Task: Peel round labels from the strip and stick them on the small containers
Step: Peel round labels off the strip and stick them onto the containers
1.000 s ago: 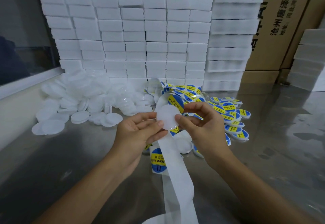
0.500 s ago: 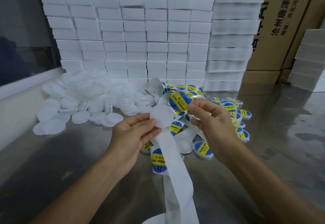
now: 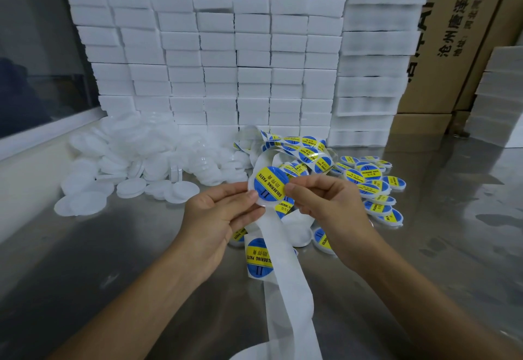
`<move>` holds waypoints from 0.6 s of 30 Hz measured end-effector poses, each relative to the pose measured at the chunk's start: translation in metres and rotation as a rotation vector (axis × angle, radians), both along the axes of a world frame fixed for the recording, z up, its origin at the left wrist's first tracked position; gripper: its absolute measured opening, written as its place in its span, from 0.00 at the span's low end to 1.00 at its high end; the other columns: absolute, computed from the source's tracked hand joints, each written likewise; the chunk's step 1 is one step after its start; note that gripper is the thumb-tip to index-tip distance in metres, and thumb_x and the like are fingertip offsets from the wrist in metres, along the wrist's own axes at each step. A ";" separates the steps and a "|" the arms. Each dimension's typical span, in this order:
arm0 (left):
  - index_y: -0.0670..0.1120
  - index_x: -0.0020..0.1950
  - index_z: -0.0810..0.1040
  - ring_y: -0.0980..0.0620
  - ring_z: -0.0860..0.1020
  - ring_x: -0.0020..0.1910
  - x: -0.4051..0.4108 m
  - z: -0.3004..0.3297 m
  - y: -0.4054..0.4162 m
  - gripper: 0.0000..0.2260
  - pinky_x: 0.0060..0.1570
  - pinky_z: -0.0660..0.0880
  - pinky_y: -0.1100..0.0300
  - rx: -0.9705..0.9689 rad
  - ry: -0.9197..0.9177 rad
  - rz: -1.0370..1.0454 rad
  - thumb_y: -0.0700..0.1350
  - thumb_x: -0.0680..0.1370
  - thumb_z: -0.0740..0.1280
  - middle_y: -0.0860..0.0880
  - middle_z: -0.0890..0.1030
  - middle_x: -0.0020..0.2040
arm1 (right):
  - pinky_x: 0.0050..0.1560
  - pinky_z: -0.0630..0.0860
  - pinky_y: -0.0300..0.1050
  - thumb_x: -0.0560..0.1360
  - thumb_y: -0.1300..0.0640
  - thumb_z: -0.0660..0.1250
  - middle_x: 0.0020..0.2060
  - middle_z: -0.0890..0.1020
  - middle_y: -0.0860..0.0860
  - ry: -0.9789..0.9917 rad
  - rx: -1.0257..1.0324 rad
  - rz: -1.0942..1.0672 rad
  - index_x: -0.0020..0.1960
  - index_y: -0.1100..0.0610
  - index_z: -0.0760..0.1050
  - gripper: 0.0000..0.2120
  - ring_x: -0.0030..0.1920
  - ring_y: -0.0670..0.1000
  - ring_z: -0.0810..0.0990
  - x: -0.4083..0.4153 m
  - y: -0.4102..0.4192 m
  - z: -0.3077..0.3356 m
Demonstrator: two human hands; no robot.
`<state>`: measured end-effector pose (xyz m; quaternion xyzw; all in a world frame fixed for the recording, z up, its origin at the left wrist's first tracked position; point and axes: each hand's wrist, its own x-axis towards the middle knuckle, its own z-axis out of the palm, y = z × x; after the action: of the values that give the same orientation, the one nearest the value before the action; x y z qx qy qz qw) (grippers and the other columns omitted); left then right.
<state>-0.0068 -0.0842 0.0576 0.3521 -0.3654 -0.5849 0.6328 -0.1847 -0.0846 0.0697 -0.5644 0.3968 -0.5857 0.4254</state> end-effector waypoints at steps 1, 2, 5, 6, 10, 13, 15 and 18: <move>0.37 0.48 0.81 0.45 0.85 0.43 0.000 0.000 0.000 0.16 0.39 0.81 0.60 -0.002 -0.003 -0.006 0.38 0.62 0.74 0.39 0.85 0.44 | 0.35 0.75 0.30 0.71 0.63 0.74 0.36 0.87 0.49 0.001 -0.003 0.002 0.40 0.53 0.84 0.06 0.37 0.43 0.84 0.000 0.001 0.000; 0.37 0.48 0.80 0.45 0.85 0.43 0.000 0.000 0.000 0.16 0.39 0.81 0.60 -0.005 -0.004 -0.010 0.38 0.62 0.74 0.39 0.85 0.45 | 0.35 0.75 0.30 0.71 0.63 0.74 0.36 0.87 0.49 0.001 -0.004 0.004 0.40 0.53 0.84 0.06 0.37 0.43 0.84 0.001 0.001 0.000; 0.36 0.50 0.80 0.45 0.85 0.43 0.000 0.001 0.001 0.18 0.39 0.81 0.60 -0.005 -0.018 -0.018 0.39 0.62 0.74 0.39 0.85 0.45 | 0.35 0.75 0.30 0.71 0.64 0.74 0.36 0.86 0.49 -0.001 -0.012 0.004 0.41 0.55 0.84 0.05 0.35 0.42 0.83 0.001 0.002 -0.001; 0.36 0.51 0.80 0.46 0.85 0.43 0.000 0.001 0.001 0.18 0.39 0.81 0.60 -0.004 -0.020 -0.017 0.39 0.62 0.74 0.39 0.85 0.45 | 0.35 0.75 0.30 0.71 0.64 0.73 0.35 0.86 0.49 -0.003 -0.012 0.004 0.41 0.56 0.84 0.05 0.35 0.41 0.83 0.001 0.002 -0.001; 0.36 0.51 0.80 0.45 0.85 0.43 -0.001 0.001 0.002 0.18 0.40 0.81 0.59 -0.003 -0.024 -0.014 0.39 0.62 0.74 0.38 0.85 0.45 | 0.35 0.75 0.30 0.71 0.64 0.74 0.35 0.86 0.48 0.006 -0.010 -0.005 0.41 0.55 0.84 0.05 0.34 0.41 0.83 0.001 0.002 -0.001; 0.37 0.49 0.80 0.45 0.85 0.43 -0.002 0.002 0.004 0.16 0.40 0.82 0.58 -0.005 -0.044 0.005 0.39 0.62 0.74 0.39 0.85 0.44 | 0.36 0.75 0.30 0.71 0.64 0.74 0.35 0.86 0.48 0.026 -0.021 -0.028 0.40 0.55 0.84 0.05 0.35 0.41 0.83 0.002 0.001 -0.001; 0.37 0.48 0.81 0.45 0.85 0.42 -0.003 0.003 0.005 0.13 0.40 0.82 0.58 -0.006 -0.070 0.022 0.37 0.64 0.74 0.40 0.85 0.44 | 0.36 0.75 0.30 0.70 0.64 0.75 0.34 0.86 0.48 0.025 -0.036 -0.049 0.40 0.55 0.84 0.05 0.34 0.41 0.82 0.004 0.002 -0.002; 0.37 0.47 0.81 0.45 0.85 0.40 -0.004 0.002 0.006 0.08 0.38 0.81 0.60 -0.017 -0.107 0.058 0.34 0.69 0.73 0.40 0.85 0.42 | 0.37 0.76 0.31 0.69 0.65 0.75 0.35 0.86 0.49 0.028 -0.056 -0.093 0.40 0.56 0.84 0.06 0.35 0.43 0.84 0.006 0.002 -0.003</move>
<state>-0.0111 -0.0784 0.0599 0.3879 -0.3934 -0.5433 0.6322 -0.1788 -0.0823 0.0664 -0.5651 0.4120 -0.6080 0.3759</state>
